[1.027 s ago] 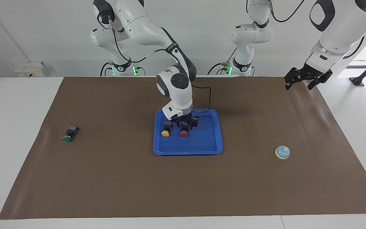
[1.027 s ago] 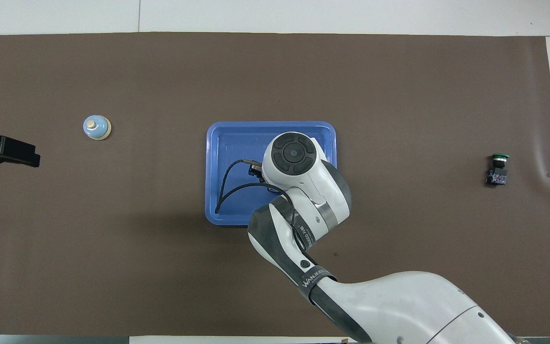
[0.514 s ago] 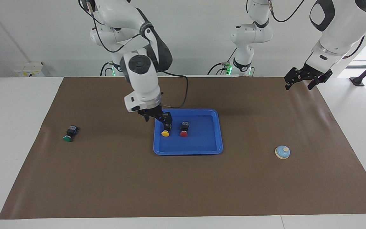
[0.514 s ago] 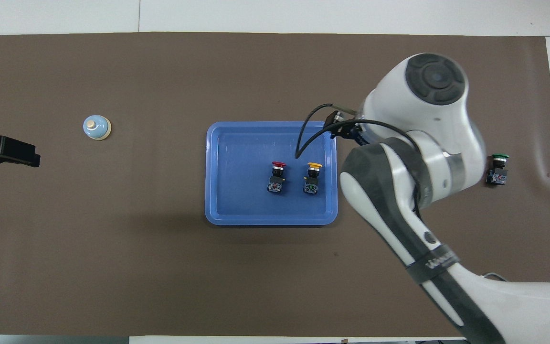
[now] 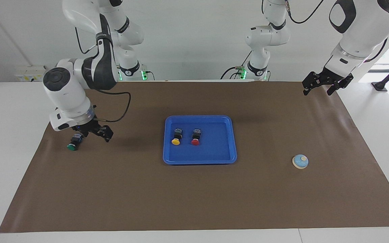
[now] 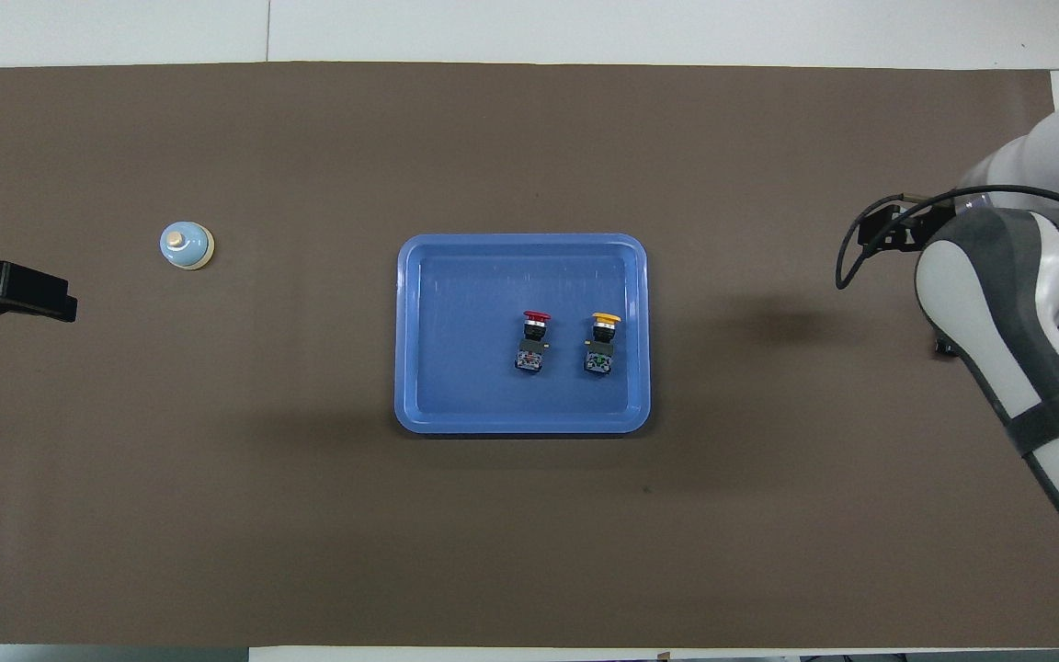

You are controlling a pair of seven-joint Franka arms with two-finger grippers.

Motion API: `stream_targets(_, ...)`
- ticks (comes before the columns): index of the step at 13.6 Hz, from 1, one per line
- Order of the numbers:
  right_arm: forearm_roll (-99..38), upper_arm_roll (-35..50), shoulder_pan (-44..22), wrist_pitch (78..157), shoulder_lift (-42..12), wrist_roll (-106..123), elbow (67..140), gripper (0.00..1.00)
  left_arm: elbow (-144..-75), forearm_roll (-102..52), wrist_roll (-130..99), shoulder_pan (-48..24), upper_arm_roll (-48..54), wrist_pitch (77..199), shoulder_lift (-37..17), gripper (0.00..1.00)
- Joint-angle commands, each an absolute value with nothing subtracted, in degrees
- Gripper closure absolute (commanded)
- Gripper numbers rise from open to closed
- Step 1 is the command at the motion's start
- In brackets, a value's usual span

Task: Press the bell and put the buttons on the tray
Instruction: 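Release the red button and withdraw the right gripper, then grasp the green-capped button with the right gripper and lift it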

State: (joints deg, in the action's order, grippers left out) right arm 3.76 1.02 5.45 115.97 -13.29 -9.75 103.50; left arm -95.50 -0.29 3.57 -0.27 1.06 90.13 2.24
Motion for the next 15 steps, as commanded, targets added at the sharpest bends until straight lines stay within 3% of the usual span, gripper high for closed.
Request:
stream_targets(1,4.57,2.02,11.59,126.44,-9.85,-1.52,113.70,0.00,-95.71,0.26,3.96,-0.44,0.88,89.65,2.90,0.00)
stream_targets(6,4.48,2.20,18.28,137.96,-12.48,3.60,120.40,0.00,-95.71,0.26,3.96,-0.44,0.88,89.65,2.90,0.00)
stream_targets(12,4.31,2.20,18.89,139.66,-12.04,6.05,124.98,0.00,-95.71,0.26,3.96,-0.44,0.88,89.65,2.90,0.00)
stream_targets(13,4.31,2.20,19.07,140.27,-12.04,7.20,124.98,0.08,-95.71,0.26,3.96,-0.44,0.88,89.65,2.90,0.00)
stream_targets(14,4.31,2.11,19.33,140.62,-12.04,7.47,124.98,0.26,-95.71,0.26,3.96,-0.44,0.88,89.65,2.90,0.00)
stream_targets(15,4.31,2.20,19.86,140.54,-12.04,7.73,125.24,0.53,-95.71,0.26,3.96,-0.44,0.88,89.65,2.90,0.00)
